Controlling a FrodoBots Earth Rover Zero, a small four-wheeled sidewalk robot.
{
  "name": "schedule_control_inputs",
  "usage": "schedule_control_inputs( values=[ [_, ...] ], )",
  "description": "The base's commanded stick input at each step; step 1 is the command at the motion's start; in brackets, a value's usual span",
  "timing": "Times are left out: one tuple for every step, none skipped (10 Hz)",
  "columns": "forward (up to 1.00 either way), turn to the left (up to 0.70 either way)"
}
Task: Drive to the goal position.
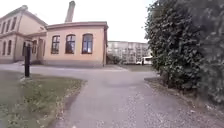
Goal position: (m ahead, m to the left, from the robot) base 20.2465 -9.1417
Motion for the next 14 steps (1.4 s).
schedule_control_inputs(
  values=[
    [0.85, 0.01],
    [0.85, 0.01],
    [0.85, 0.01],
    [0.85, 0.01],
    [0.85, 0.01],
    [0.85, 0.01],
    [0.85, 0.01],
    [0.85, 0.01],
    [0.85, 0.01],
    [0.85, 0.01],
    [0.85, 0.01],
    [0.85, 0.01],
    [0.85, 0.01],
    [0.85, 0.01]
  ],
)
